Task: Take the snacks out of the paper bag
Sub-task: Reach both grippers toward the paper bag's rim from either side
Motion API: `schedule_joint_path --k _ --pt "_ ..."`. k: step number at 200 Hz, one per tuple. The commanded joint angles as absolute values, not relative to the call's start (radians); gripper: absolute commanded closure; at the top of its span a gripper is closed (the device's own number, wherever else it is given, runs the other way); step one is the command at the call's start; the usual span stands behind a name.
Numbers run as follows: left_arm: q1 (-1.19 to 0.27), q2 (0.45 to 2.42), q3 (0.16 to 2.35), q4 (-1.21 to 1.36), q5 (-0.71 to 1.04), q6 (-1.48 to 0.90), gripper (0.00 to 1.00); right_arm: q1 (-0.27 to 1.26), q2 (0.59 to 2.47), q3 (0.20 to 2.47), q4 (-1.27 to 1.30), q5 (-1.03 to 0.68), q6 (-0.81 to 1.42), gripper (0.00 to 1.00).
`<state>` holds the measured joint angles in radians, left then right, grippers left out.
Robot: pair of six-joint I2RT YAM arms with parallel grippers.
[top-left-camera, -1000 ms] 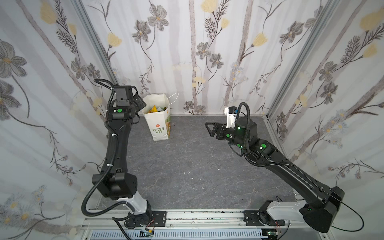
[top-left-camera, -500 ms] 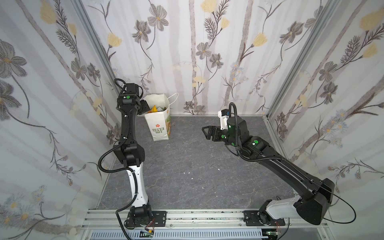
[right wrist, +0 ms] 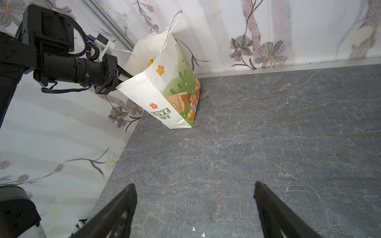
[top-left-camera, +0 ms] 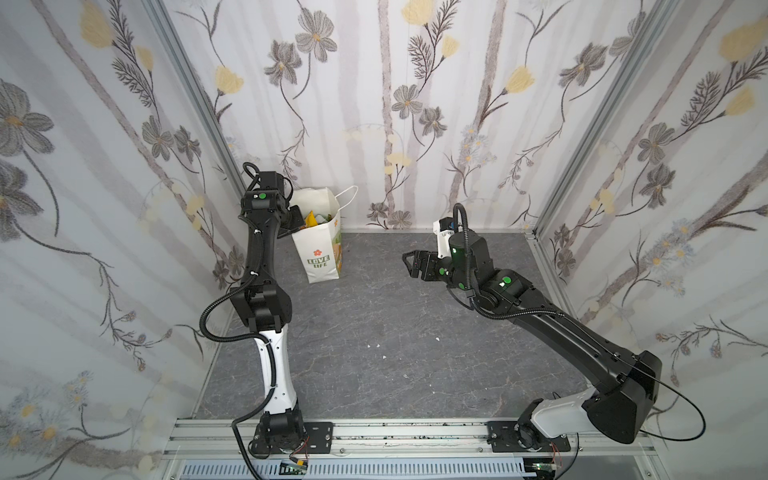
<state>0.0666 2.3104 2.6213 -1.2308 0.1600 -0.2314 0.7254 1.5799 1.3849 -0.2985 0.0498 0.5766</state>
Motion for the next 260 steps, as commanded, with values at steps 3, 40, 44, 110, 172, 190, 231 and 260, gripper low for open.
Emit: schedule_joint_path --k 3,40,44,110,172,190,231,260 --pt "0.040 2.262 2.585 -1.327 0.240 -0.212 1.00 0.725 1.583 1.397 -0.273 0.099 0.608 0.12" --pt "-0.010 2.122 2.392 -1.304 0.300 -0.210 1.00 0.724 1.582 1.394 -0.269 0.115 0.624 0.12" --pt "-0.017 2.101 2.358 -1.294 0.306 -0.211 1.00 0.724 1.583 1.396 -0.268 0.116 0.625 0.12" --pt "-0.150 1.721 1.826 -1.088 0.334 -0.245 1.00 0.724 1.590 1.410 -0.252 0.105 0.621 0.13" --pt "-0.213 1.448 1.562 -1.008 0.204 -0.246 0.57 0.754 1.787 1.626 -0.330 0.062 0.570 0.16" --pt "-0.212 1.401 1.588 -1.038 0.075 -0.232 0.53 0.765 1.878 1.734 -0.381 0.069 0.549 0.18" --pt "-0.211 1.328 1.640 -1.023 -0.008 -0.235 0.53 0.776 2.083 1.960 -0.494 0.168 0.505 0.19" --pt "-0.208 1.387 1.682 -0.993 0.009 -0.245 0.47 0.776 2.200 2.089 -0.567 0.178 0.488 0.25"
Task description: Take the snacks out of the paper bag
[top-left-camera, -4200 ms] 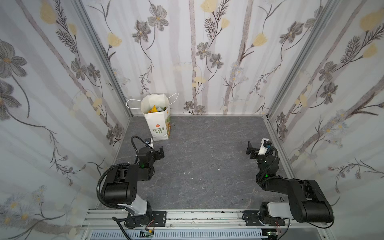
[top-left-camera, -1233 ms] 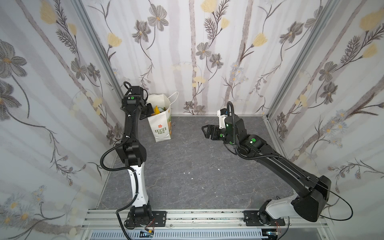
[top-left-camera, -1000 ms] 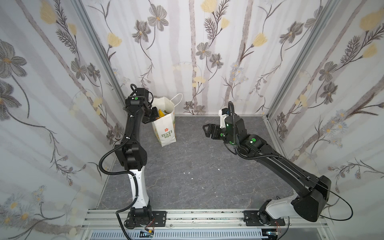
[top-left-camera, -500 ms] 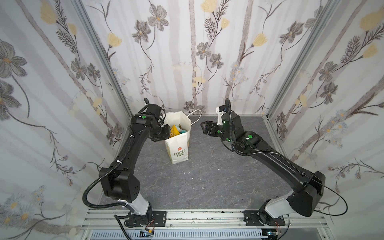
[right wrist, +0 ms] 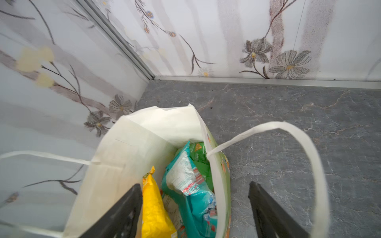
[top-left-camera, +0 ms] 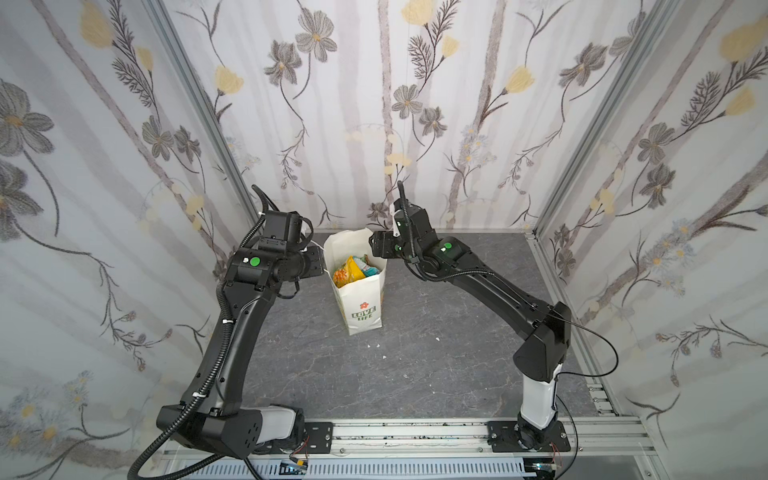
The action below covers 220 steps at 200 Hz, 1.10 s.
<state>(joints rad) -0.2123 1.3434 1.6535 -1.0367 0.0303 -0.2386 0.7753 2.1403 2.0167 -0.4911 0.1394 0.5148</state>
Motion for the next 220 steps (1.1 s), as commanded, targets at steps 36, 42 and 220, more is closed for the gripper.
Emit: schedule_joint_path --k 36,42,220 --pt "-0.199 1.509 1.722 -0.990 0.049 -0.255 0.48 0.777 2.233 2.115 -0.593 0.129 0.499 0.53" --pt "-0.197 1.525 1.718 -0.990 0.063 -0.256 0.51 0.776 2.229 2.114 -0.597 0.125 0.505 0.59" --pt "-0.422 1.499 1.525 -0.826 0.446 -0.388 0.92 0.724 1.554 1.271 -0.377 0.170 0.643 0.96"
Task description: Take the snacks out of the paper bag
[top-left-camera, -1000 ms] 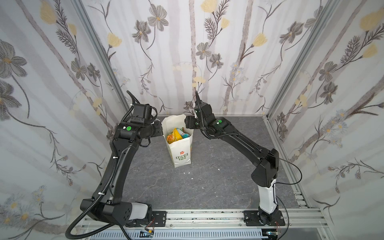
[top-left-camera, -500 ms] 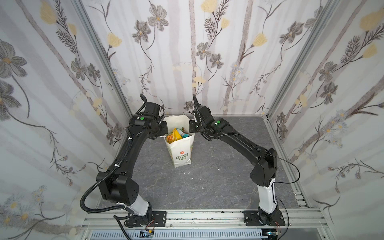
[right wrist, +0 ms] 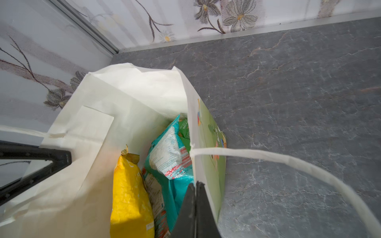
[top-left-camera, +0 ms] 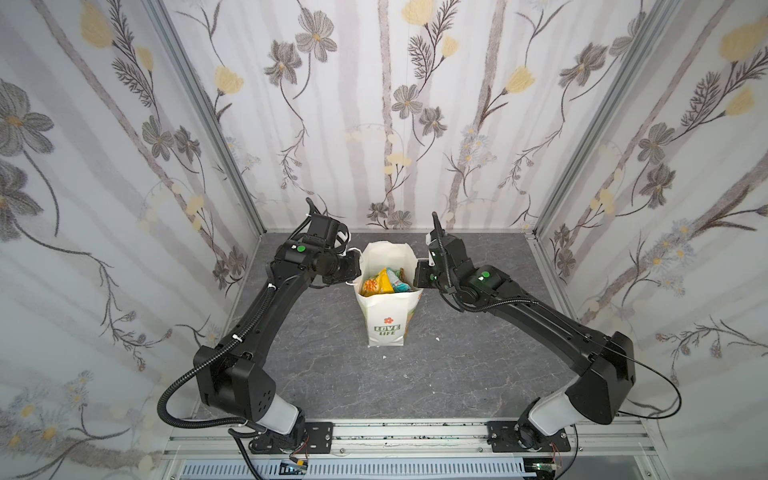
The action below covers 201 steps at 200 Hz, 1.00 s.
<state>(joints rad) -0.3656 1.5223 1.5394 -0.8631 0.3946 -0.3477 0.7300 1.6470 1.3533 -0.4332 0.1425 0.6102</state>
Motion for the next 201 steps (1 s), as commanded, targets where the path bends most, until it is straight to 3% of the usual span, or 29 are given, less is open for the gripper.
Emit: schedule_joint_path --k 1,52,99,162,185,201 --pt "-0.425 1.496 1.523 -0.824 0.445 -0.389 0.91 0.724 1.549 1.267 -0.377 0.171 0.643 0.96" --pt "-0.444 1.415 1.497 -0.847 0.259 -0.377 0.62 0.725 1.448 1.197 -0.370 0.146 0.653 0.68" --pt "-0.443 1.295 1.526 -0.872 0.177 -0.309 0.58 0.724 1.338 1.223 -0.418 0.188 0.652 0.49" --pt "-0.445 1.115 1.513 -0.757 0.288 -0.220 0.54 0.737 1.169 1.290 -0.450 0.216 0.623 0.43" --pt "-0.462 1.126 1.541 -0.683 0.340 -0.299 0.52 0.742 1.166 1.301 -0.439 0.168 0.603 0.39" --pt "-0.499 1.178 1.592 -0.686 0.279 -0.352 0.54 0.739 1.167 1.271 -0.423 0.168 0.600 0.39"
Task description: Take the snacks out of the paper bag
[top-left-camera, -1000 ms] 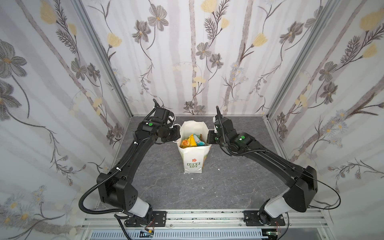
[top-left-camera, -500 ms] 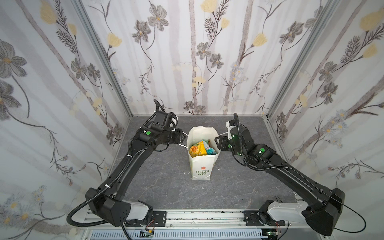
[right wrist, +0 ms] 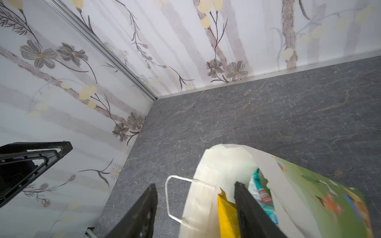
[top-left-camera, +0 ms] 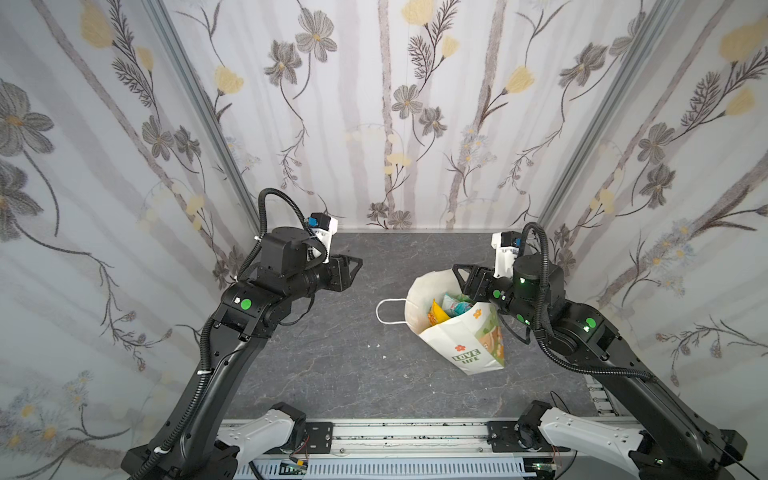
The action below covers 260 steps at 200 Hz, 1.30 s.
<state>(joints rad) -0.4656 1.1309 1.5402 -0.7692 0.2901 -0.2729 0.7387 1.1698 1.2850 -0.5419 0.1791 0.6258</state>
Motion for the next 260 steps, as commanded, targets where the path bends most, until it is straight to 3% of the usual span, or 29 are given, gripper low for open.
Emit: schedule_joint_path --k 1,37,54,73,84,109,144,161,185,238,260 --pt "-0.501 1.182 1.594 -0.688 0.271 -0.358 0.54 0.737 1.167 1.268 -0.423 0.171 0.601 0.39" --pt "-0.547 1.348 1.549 -0.761 0.256 -0.469 0.58 0.671 1.137 1.179 -0.455 0.201 0.659 0.73" --pt "-0.578 1.372 1.465 -0.720 0.302 -0.518 0.57 0.661 1.110 1.164 -0.455 0.202 0.659 0.80" --pt "-0.614 1.406 1.389 -0.642 0.387 -0.542 0.43 0.649 1.093 1.169 -0.475 0.199 0.656 0.82" --pt "-0.638 1.445 1.387 -0.597 0.443 -0.531 0.30 0.649 1.083 1.166 -0.482 0.194 0.652 0.84" --pt "-0.649 1.552 1.397 -0.487 0.448 -0.577 0.12 0.647 1.058 1.153 -0.497 0.177 0.659 0.84" --pt "-0.652 1.767 1.498 -0.446 0.491 -0.645 0.15 0.648 1.034 1.137 -0.499 0.175 0.667 0.84" --pt "-0.671 1.851 1.530 -0.393 0.621 -0.664 0.17 0.646 1.038 1.138 -0.499 0.175 0.666 0.84" --pt "-0.727 1.936 1.586 -0.479 0.635 -0.609 0.19 0.647 1.046 1.144 -0.499 0.178 0.662 0.84" --pt "-0.749 1.931 1.420 -0.387 0.738 -0.629 0.24 0.646 1.058 1.151 -0.495 0.183 0.657 0.84" --pt "-0.776 1.903 1.358 -0.200 0.834 -0.708 0.37 0.646 1.061 1.149 -0.494 0.184 0.660 0.84"
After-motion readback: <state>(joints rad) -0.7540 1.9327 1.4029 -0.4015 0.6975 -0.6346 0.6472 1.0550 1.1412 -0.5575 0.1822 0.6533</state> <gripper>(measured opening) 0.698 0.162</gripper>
